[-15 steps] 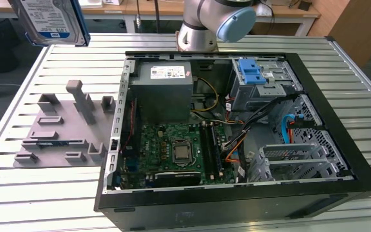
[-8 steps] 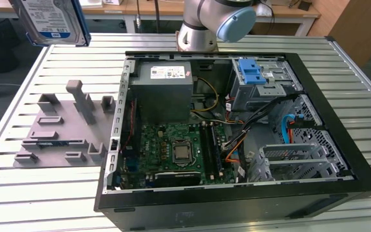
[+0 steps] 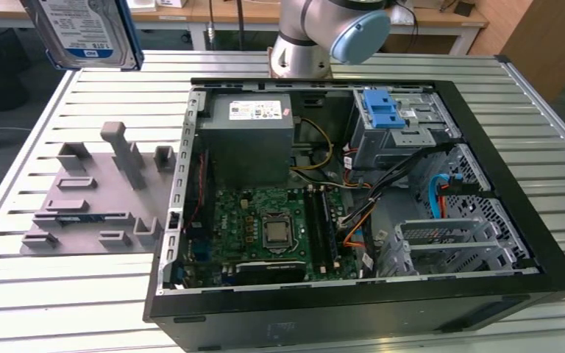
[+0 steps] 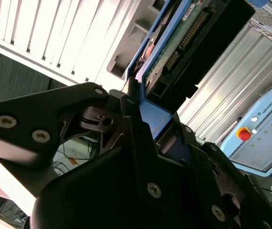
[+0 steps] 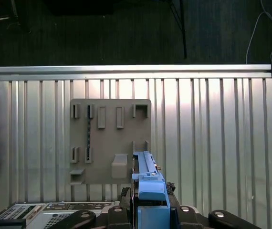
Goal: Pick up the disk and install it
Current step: 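Pick up the disk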
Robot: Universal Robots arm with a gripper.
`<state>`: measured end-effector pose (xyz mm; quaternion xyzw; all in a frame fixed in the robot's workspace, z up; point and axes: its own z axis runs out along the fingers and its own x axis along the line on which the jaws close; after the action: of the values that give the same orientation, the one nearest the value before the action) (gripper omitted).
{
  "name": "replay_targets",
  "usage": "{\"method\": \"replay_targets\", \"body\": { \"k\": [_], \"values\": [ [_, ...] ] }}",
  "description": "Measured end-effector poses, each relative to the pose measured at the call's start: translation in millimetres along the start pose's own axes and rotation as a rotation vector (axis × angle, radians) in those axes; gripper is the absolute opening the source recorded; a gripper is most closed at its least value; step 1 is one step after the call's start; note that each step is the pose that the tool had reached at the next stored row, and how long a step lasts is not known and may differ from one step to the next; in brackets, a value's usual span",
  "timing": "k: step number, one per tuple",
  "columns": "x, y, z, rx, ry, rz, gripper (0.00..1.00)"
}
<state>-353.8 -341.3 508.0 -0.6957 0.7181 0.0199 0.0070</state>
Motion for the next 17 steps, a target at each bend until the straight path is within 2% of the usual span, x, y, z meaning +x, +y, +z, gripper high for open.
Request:
{"method": "replay_targets", "body": {
  "k": [17],
  "values": [
    [-0.1,-4.3,-0.1,0.0,0.0,0.0,0.36]
  ]
}}
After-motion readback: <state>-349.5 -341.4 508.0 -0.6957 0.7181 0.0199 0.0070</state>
